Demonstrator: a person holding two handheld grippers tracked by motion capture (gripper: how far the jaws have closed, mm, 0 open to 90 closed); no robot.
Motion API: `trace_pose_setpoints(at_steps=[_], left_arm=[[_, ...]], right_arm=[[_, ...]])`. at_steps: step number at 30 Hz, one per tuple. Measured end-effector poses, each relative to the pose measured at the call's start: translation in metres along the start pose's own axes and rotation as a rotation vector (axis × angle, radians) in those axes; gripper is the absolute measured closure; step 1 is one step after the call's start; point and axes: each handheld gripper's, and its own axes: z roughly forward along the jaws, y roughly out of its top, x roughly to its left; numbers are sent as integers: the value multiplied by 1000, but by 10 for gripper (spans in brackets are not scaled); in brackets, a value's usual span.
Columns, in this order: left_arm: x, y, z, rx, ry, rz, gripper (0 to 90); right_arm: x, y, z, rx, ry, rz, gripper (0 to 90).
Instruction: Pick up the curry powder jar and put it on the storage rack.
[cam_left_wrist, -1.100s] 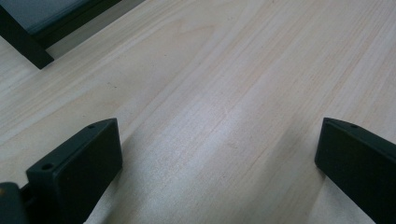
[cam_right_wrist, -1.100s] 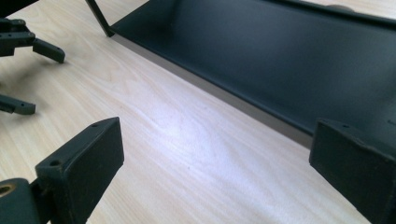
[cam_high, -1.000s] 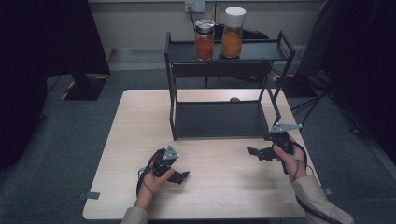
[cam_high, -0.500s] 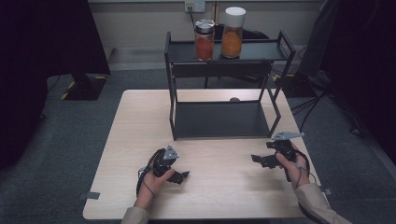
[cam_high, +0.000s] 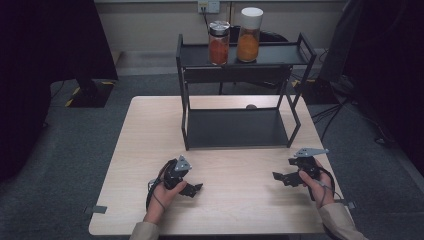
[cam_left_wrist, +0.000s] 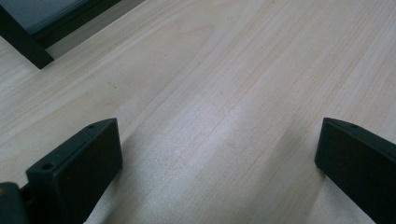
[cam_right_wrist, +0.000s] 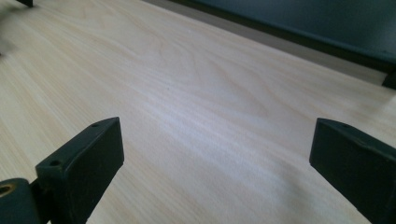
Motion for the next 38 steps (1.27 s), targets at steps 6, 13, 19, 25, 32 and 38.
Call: trace_pose_setpoints(at_steps=[6, 13, 19, 25, 32, 38], left_arm=[[0, 0, 0, 0, 0, 0, 0], [0, 0, 0, 1, 0, 1, 0], [0, 0, 0, 1, 0, 0, 0], [0, 0, 0, 1, 0, 1, 0], [0, 0, 0, 1, 0, 0, 0], [0, 0, 0, 2, 1, 0, 0]], right_arm=[[1, -16, -2, 10, -14, -2, 20], [3, -22, -7, 20, -24, -20, 21], [4, -26, -11, 35, -31, -37, 21], [5, -29, -12, 44, -38, -52, 21], [13, -33, -11, 58, -69, -95, 4], [20, -36, -9, 55, -97, -121, 0]])
